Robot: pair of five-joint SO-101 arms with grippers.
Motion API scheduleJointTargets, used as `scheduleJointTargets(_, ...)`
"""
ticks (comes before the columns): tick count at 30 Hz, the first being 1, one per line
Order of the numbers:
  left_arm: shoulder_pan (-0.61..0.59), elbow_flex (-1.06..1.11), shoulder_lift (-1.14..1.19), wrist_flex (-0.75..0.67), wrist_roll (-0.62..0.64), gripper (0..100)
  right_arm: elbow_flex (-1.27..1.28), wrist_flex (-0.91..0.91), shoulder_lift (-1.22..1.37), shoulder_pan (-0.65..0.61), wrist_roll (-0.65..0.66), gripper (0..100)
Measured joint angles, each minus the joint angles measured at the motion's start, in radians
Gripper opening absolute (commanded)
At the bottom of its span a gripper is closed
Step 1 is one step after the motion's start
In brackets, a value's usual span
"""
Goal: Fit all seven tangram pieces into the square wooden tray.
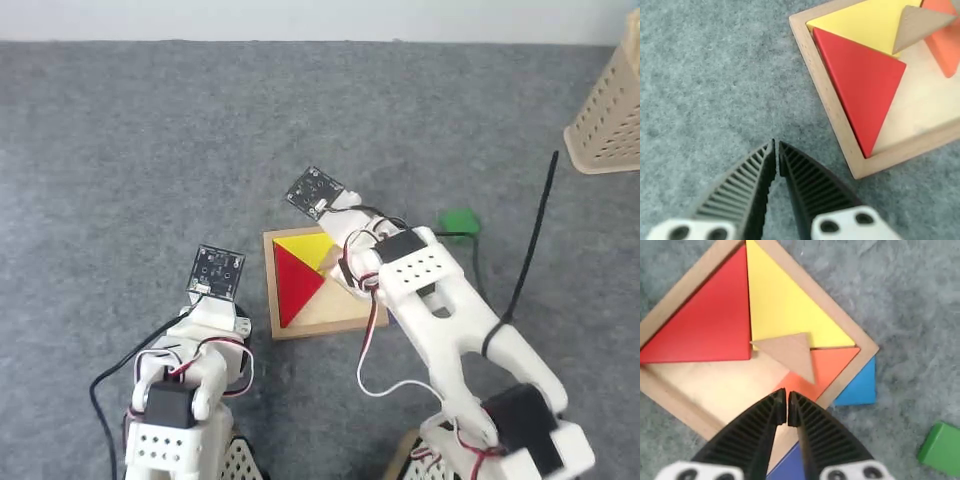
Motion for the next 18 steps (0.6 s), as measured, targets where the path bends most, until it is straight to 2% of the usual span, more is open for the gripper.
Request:
scheduleJointTargets(7,0.000,0.000,0.000,0.000,0.000,1,-0.041,-0.014,0.149,0.000,0.000,0.7)
scheduleJointTargets(18,0.000,0.000,0.000,0.000,0.000,1,-0.095,-0.023,0.176,0.029,0.000,0.7)
